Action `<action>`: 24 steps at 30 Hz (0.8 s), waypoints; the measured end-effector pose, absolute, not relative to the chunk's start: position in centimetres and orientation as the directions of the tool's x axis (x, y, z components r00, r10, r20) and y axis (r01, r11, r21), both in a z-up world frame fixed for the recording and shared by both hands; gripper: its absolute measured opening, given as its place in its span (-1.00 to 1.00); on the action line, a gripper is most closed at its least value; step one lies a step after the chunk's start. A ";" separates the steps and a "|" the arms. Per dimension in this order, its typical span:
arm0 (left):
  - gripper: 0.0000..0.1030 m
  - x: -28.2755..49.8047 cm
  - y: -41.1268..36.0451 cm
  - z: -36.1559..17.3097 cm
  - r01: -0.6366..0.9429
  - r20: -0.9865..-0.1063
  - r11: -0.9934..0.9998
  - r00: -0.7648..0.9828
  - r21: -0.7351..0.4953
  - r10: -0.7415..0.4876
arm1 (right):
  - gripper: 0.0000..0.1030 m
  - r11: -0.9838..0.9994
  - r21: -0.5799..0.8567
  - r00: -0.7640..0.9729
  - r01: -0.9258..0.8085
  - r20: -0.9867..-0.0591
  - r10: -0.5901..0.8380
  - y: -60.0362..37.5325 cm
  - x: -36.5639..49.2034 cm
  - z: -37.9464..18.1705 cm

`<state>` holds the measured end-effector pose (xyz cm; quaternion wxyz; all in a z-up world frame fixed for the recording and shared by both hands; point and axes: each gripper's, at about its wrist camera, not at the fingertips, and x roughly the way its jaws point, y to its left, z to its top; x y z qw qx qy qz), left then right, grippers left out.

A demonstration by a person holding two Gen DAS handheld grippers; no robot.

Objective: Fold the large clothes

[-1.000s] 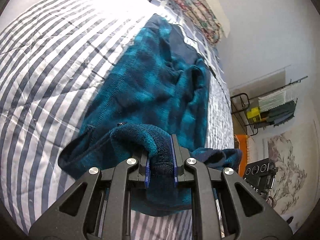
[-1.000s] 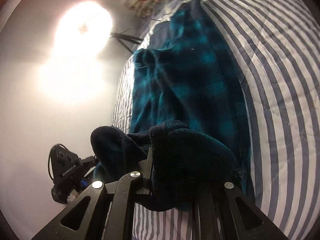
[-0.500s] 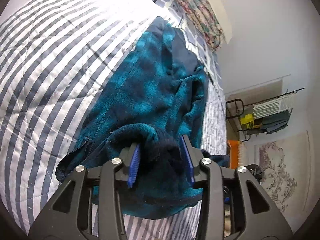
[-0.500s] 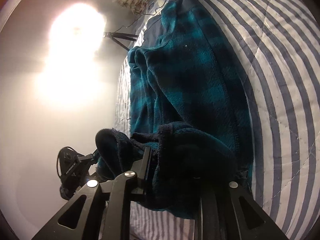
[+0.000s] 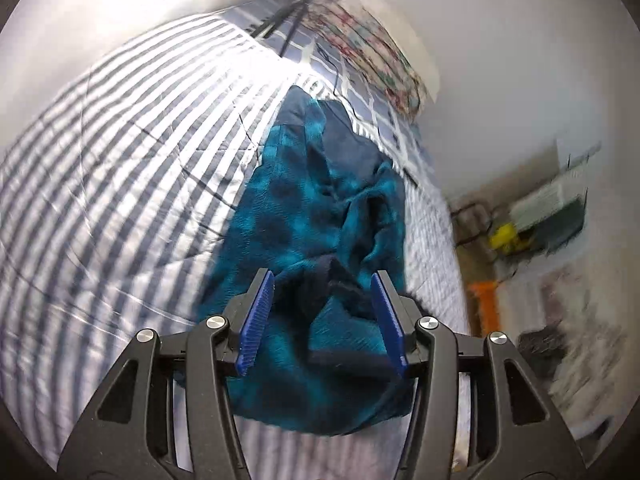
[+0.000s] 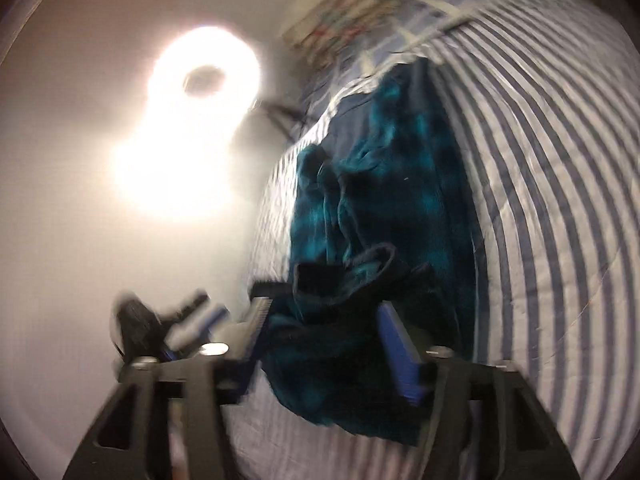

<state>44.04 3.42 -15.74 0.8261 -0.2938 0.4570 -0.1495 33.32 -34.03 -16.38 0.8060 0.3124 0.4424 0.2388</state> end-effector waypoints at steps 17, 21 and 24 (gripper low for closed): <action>-0.25 43.3 6.0 -24.1 -0.049 -0.737 0.780 0.370 -0.624 -0.566 | -0.31 0.735 0.586 0.314 -0.340 -0.667 0.676 -24.4 33.2 -18.1; -0.31 42.4 5.9 -24.0 -0.008 -0.736 0.791 0.372 -0.612 -0.565 | -0.31 0.736 0.590 0.322 -0.333 -0.662 0.677 -24.5 33.0 -17.9; -0.31 42.0 5.9 -23.9 0.008 -0.723 0.780 0.369 -0.626 -0.584 | -0.31 0.734 0.579 0.326 -0.355 -0.659 0.678 -24.0 32.4 -17.3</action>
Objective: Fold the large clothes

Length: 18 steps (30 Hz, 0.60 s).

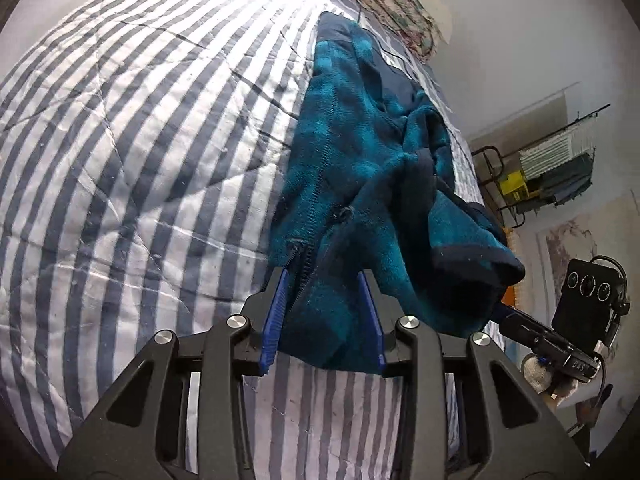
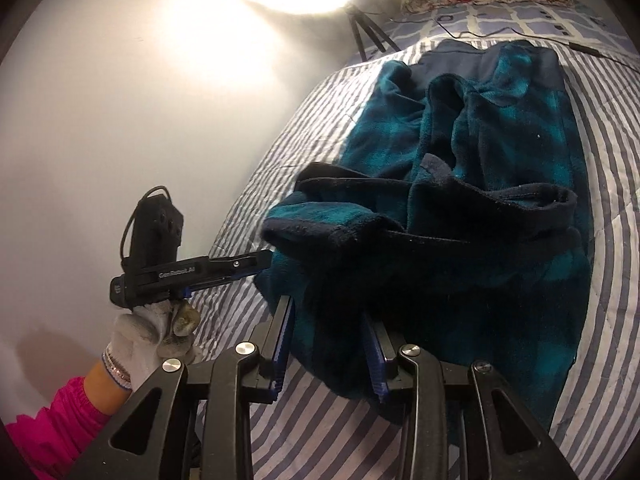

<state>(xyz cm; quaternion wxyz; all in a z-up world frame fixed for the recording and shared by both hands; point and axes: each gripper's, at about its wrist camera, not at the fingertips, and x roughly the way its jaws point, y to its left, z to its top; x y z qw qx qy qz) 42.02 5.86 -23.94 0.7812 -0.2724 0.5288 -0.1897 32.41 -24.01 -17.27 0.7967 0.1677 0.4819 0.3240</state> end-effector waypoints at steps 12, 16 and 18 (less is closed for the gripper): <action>-0.91 39.5 5.9 -24.6 -0.022 -0.811 0.871 0.378 -0.491 -0.447 | -0.39 0.861 0.437 0.437 -0.260 -0.742 0.509 -24.4 35.6 -18.2; -0.91 39.3 6.2 -25.2 -0.055 -0.818 0.873 0.382 -0.485 -0.431 | -0.40 0.917 0.325 0.425 -0.232 -0.814 0.396 -23.3 37.5 -20.8; -0.87 39.1 6.0 -24.1 -0.045 -0.830 0.896 0.399 -0.441 -0.389 | -0.40 0.916 0.335 0.430 -0.219 -0.810 0.399 -23.5 37.5 -20.3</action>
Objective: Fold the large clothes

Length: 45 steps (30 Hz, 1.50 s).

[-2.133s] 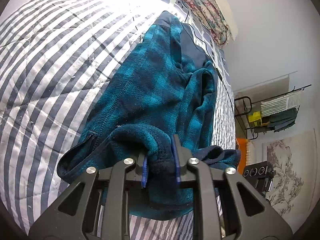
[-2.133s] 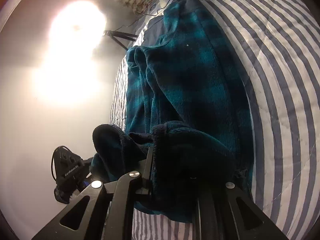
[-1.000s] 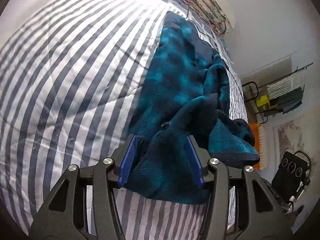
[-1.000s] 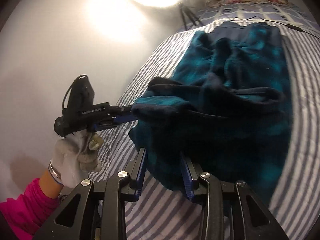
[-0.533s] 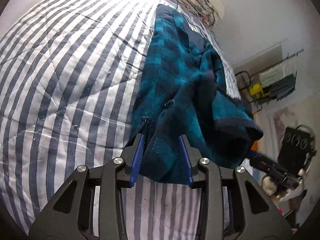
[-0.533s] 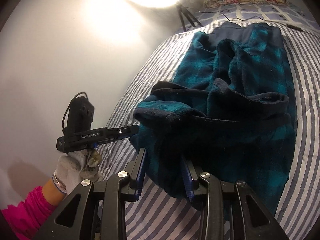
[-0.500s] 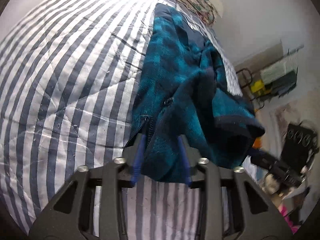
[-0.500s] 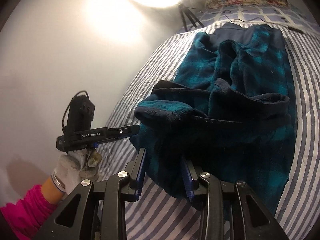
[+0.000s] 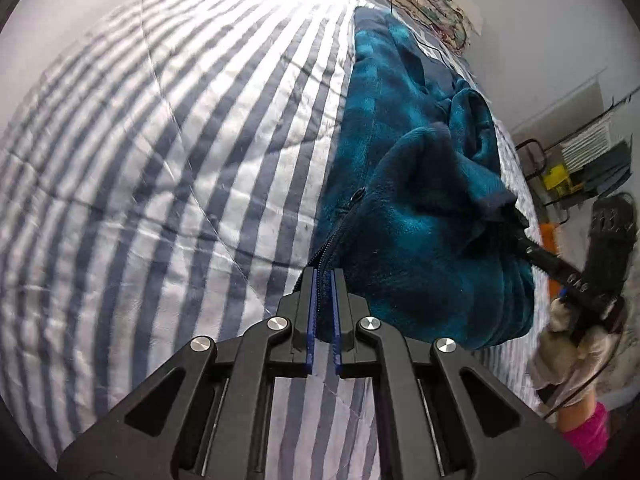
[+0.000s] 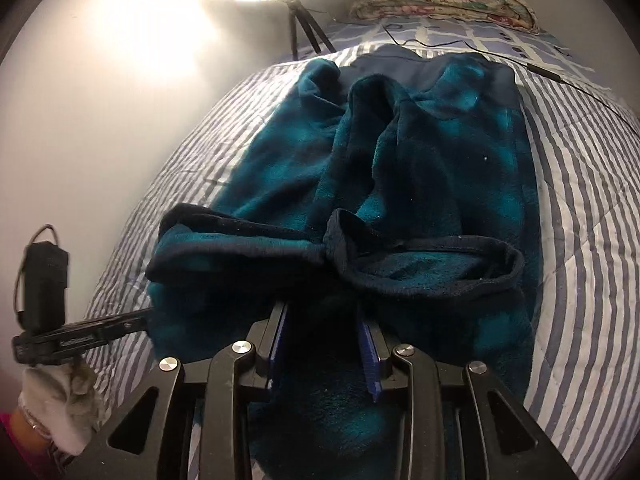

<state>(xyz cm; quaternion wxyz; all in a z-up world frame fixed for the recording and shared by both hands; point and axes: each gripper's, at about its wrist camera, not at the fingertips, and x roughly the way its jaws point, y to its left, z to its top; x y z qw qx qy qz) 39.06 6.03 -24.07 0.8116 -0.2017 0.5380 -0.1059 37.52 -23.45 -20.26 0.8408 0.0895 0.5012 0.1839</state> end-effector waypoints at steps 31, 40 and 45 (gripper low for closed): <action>-0.90 47.9 -1.6 -21.8 0.146 -0.795 0.932 0.490 -0.331 -0.359 | 0.25 0.903 0.408 0.505 -0.137 -0.755 0.418 -32.7 33.4 -19.0; -0.82 45.7 0.3 -19.9 0.170 -0.776 0.918 0.493 -0.358 -0.393 | -0.68 0.912 0.407 0.440 -0.053 -0.810 0.387 -32.1 35.4 -22.6; -0.82 46.0 -1.3 -21.5 0.187 -0.810 0.933 0.463 -0.308 -0.360 | -0.85 0.921 0.390 0.490 -0.013 -0.800 0.346 -32.6 34.2 -20.7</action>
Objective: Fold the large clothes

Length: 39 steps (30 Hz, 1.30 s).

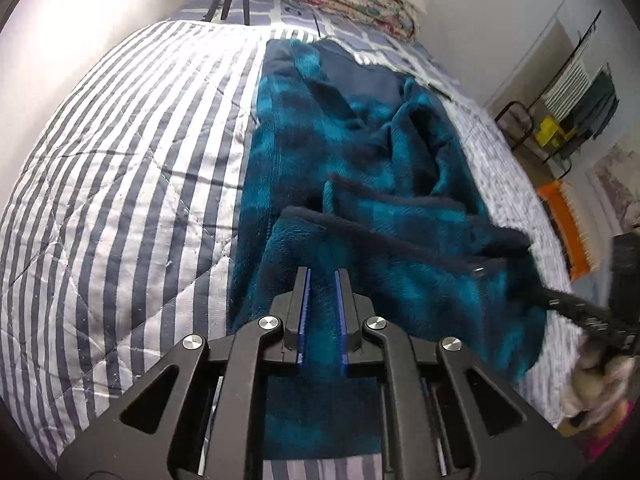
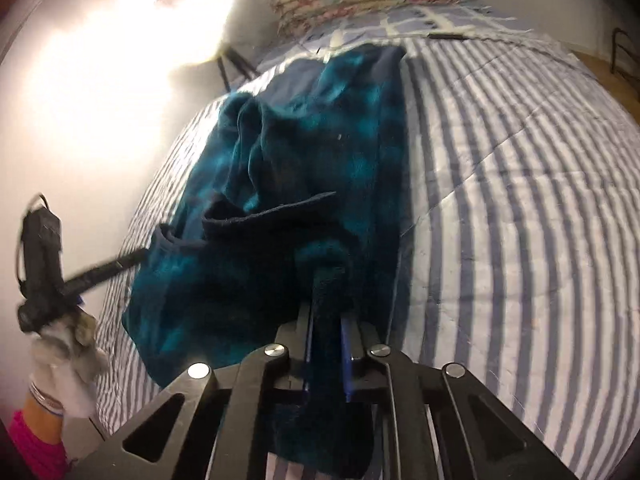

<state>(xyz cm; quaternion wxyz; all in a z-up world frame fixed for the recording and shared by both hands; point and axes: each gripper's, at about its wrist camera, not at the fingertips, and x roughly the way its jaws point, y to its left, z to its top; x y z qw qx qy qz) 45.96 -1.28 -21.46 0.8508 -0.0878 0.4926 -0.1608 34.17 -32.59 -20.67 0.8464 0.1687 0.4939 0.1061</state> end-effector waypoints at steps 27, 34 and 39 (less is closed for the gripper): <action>-0.09 36.4 -2.7 -10.1 0.230 -0.664 0.966 0.706 -0.114 -0.246 | 0.06 0.998 -0.063 0.752 0.032 -0.656 -0.065 -29.6 26.0 -7.9; 0.03 36.9 -3.4 -6.3 0.283 -0.629 0.958 0.735 -0.056 -0.254 | 0.27 0.999 -0.054 0.819 0.007 -0.573 -0.036 -30.4 25.4 -5.8; 0.02 41.8 -1.5 -3.9 0.271 -0.621 0.962 0.747 -0.041 -0.237 | 0.27 0.999 0.050 0.817 -0.008 -0.575 0.035 -33.1 28.4 -4.4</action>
